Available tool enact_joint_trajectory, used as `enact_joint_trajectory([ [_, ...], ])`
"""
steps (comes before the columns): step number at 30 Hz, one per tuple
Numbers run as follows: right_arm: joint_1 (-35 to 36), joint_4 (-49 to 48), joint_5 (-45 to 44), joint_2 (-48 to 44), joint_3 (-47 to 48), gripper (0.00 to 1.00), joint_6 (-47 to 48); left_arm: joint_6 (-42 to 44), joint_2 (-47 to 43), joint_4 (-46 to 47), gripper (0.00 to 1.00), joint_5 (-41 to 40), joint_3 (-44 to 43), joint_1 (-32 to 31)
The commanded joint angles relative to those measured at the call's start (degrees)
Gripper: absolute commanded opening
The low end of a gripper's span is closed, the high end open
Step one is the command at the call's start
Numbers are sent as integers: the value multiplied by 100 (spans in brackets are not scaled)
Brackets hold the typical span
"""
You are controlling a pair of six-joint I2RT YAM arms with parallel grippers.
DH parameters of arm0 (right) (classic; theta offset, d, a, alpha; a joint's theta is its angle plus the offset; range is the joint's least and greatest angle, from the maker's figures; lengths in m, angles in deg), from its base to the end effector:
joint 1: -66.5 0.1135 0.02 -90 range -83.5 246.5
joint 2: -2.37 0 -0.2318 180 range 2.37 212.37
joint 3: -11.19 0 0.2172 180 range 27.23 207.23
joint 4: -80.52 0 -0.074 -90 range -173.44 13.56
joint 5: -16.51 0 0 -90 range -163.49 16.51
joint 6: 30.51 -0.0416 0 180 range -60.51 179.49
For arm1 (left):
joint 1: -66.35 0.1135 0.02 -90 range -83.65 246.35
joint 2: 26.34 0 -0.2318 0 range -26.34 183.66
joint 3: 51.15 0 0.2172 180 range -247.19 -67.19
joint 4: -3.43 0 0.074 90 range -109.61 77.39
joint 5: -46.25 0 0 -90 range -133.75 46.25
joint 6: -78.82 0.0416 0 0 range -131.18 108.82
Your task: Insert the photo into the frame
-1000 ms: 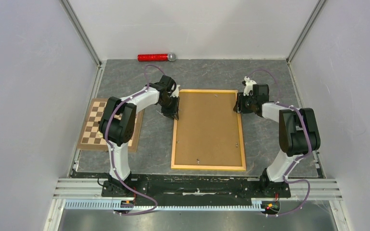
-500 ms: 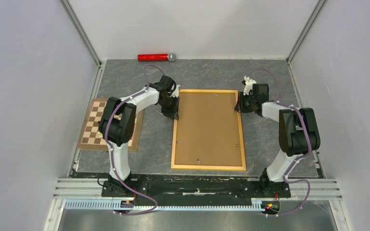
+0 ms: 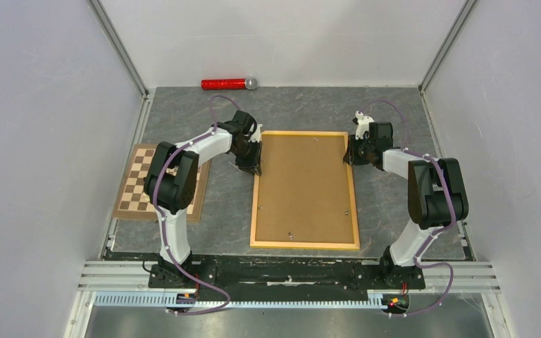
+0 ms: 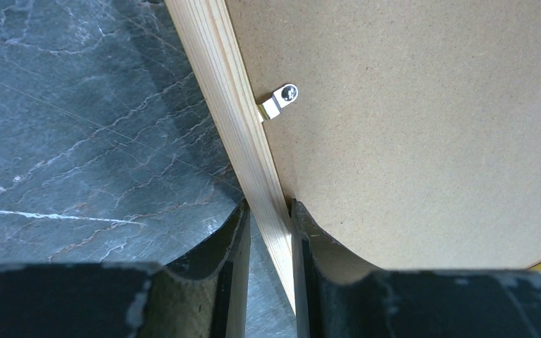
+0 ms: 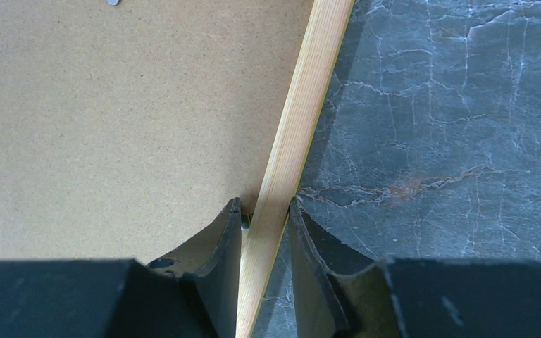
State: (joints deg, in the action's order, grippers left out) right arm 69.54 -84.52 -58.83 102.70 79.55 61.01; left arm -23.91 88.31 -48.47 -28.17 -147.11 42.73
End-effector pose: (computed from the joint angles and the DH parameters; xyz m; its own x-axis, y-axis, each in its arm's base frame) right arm 0.3228 0.0277 0.1431 -0.7233 -0.0641 -0.6876 -0.2432 0.9556 0.1667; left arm 0.3257 -0.1546 0.1470 -0.9460 0.1820 -0.2683 0.2658 0.9093 -0.3203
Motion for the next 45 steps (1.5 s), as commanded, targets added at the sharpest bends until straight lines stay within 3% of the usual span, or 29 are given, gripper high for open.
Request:
enact_joint_trajectory([
  [1, -2, 206, -253, -136, 39, 11, 371, 27, -116, 28, 2, -116, 168, 50],
  [11, -51, 389, -267, -229, 75, 4, 523, -98, -174, 122, 2, -108, 264, 127],
  [14, -64, 422, -242, -234, 120, 14, 519, -113, -176, 141, 2, -83, 275, 133],
  [19, -62, 424, -185, -178, 256, 45, 279, -133, -146, 143, 2, -44, 266, 137],
  [22, -65, 419, -163, -99, 363, 52, 78, -142, -141, 150, 2, -31, 266, 136],
  [38, -65, 425, -118, 210, 491, 44, -305, -142, -144, 167, 2, 35, 276, 137],
  [45, -61, 444, -249, 174, 383, 31, 5, -151, -180, 175, 2, 11, 293, 144],
])
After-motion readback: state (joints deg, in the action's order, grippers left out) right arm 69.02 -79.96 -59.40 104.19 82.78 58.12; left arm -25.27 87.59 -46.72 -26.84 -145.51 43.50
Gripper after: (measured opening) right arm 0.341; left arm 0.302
